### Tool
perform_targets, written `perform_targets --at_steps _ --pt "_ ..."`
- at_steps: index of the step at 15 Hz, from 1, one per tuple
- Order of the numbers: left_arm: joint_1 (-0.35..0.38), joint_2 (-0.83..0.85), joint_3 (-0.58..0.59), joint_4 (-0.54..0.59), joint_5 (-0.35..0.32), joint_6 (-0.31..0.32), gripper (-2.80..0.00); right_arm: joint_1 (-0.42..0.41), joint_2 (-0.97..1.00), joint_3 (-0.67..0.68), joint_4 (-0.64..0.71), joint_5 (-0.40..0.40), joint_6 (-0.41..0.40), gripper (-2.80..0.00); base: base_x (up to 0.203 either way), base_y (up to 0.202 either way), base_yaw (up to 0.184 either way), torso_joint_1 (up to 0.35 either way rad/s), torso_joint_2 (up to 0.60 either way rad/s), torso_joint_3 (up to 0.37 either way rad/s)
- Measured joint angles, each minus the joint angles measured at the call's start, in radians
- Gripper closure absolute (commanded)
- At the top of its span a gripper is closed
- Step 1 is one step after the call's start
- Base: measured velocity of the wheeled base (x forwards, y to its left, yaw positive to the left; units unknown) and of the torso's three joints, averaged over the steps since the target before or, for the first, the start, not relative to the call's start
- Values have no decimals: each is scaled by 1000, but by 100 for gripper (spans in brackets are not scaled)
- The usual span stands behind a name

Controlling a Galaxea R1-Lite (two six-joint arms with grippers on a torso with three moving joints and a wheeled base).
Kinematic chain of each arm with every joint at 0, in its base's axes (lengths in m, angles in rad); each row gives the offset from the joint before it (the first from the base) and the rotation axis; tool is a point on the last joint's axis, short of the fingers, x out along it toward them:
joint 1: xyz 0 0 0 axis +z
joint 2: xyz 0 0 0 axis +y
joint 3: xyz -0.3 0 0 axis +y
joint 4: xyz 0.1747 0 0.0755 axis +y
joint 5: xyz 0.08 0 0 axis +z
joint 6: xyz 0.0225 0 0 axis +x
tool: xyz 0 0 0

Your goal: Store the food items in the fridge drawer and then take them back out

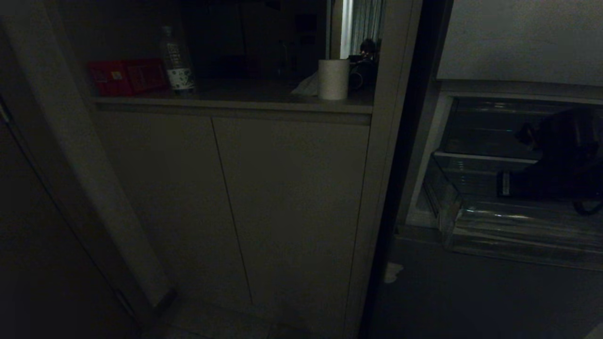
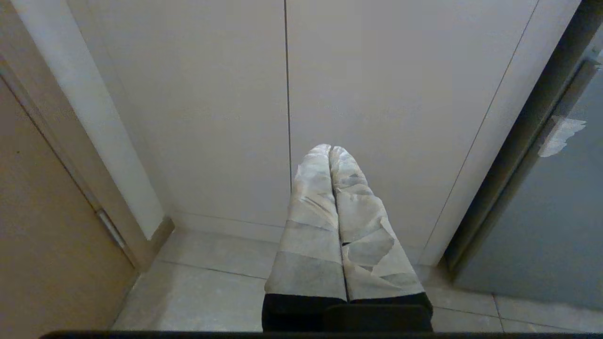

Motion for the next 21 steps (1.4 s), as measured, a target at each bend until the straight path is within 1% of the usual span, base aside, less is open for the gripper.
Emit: perform_targets --at_steps 2,4,11,15,17,19,21 --pt "0 0 0 0 0 0 0 -12 -36 8 88 7 -1 0 0 0 0 0 0 0" --pt "0 0 0 0 0 0 0 -21 -88 35 149 18 -1 0 0 0 0 0 0 0" --pt "0 0 0 0 0 0 0 -27 -229 95 110 27 10 0 0 0 0 0 0 0" --pt "0 0 0 0 0 0 0 -28 -311 162 108 35 9 0 0 0 0 0 0 0" --pt "0 0 0 0 0 0 0 -27 -408 213 107 53 6 0 0 0 0 0 0 0" --pt "0 0 0 0 0 0 0 -25 -553 285 106 100 -3 0 0 0 0 0 0 0" --pt "0 0 0 0 0 0 0 -23 -735 387 105 148 -32 0 0 0 0 0 0 0"
